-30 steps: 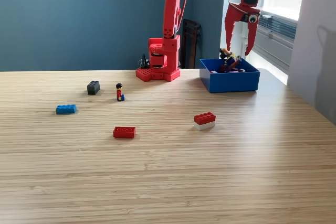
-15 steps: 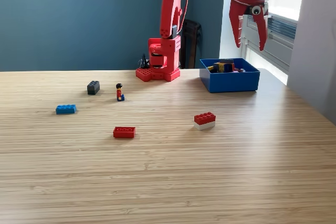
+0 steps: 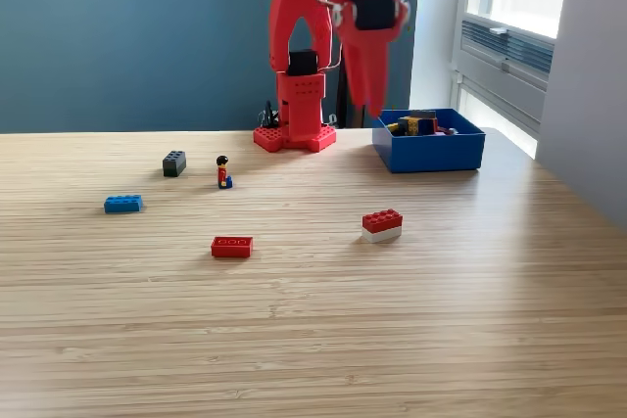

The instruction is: Grasp a lego block and put it in the bin.

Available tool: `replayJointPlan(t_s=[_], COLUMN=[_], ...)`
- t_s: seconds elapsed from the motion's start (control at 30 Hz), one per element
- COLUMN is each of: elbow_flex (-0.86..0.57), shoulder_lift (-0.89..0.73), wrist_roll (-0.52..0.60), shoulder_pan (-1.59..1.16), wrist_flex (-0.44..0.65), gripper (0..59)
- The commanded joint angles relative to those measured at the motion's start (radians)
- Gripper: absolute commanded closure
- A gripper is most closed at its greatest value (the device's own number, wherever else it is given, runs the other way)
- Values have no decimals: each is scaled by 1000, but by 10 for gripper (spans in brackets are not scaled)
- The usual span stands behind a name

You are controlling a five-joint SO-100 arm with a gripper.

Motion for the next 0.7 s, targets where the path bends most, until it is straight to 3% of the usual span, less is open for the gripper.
replayJointPlan(t_s=[0.03,0.7], elbow_flex=[14,72], shoulder_lift=[61,61], wrist_roll=[-34,-23], shoulder_pan=[80,92], wrist_flex=[-15,-81], gripper=[351,354])
